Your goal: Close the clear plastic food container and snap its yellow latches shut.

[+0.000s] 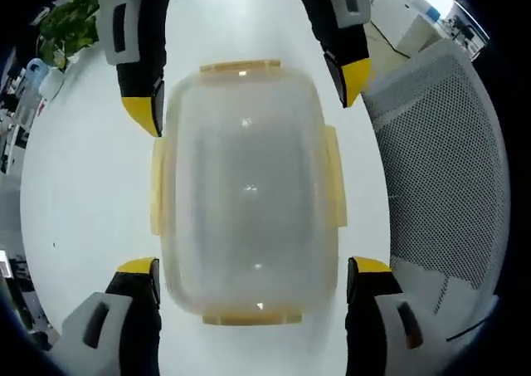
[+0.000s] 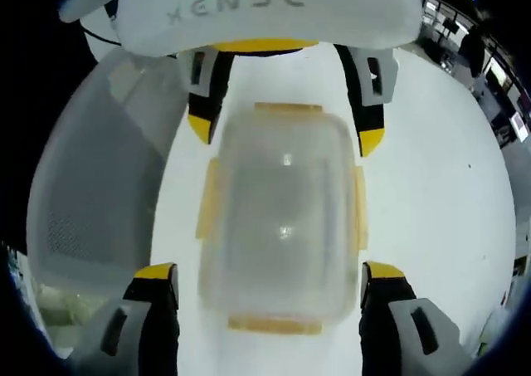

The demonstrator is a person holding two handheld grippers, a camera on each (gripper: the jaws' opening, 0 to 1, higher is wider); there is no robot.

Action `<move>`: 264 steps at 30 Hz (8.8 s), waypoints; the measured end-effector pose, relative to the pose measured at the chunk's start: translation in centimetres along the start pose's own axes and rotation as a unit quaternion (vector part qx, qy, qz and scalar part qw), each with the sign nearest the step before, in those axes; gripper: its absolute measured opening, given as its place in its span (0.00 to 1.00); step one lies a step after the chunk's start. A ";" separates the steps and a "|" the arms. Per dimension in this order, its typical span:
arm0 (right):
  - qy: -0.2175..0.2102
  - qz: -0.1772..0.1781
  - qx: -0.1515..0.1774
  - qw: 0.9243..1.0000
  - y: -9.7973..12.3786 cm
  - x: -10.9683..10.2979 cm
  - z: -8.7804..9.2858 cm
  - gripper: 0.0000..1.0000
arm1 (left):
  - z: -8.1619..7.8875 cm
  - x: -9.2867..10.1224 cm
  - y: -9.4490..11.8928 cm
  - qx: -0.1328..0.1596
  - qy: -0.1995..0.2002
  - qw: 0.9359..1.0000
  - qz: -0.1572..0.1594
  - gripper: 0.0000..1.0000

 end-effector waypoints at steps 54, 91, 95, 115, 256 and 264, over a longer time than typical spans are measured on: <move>-0.015 0.040 0.001 0.999 -1.6 0.2 -1.0 0.87 | 1.0 -0.2 -1.1 0.035 0.029 0.998 -0.045 0.94; 0.007 0.035 0.006 0.999 -3.6 -0.1 -6.1 0.87 | 6.2 1.2 -0.6 0.004 0.055 0.997 -0.047 0.94; 0.009 0.034 0.008 0.999 -3.9 -0.1 -6.7 0.87 | 6.9 1.3 -0.5 0.003 0.058 0.997 -0.047 0.94; 0.016 0.035 0.009 0.999 -5.1 0.2 -10.1 0.88 | 10.4 1.6 0.1 -0.005 0.066 0.997 -0.048 0.94; 0.014 0.037 0.009 0.999 -6.9 11.1 -12.2 0.88 | 14.1 -9.0 2.1 -0.010 0.062 0.997 -0.047 0.95; 0.017 0.037 0.009 0.999 -6.9 11.2 -12.2 0.88 | 14.1 -9.0 2.2 -0.011 0.062 0.997 -0.048 0.95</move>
Point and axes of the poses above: the point that each gripper's makers call its tool centre point, and the gripper's own axes: y roughly backward along the fingers, x roughly to its right, z roughly out of its underside, the point moved 4 cm from there along y, roughly backward along the fingers, and after that the axes turned 9 degrees about z, right-handed, at the moved point
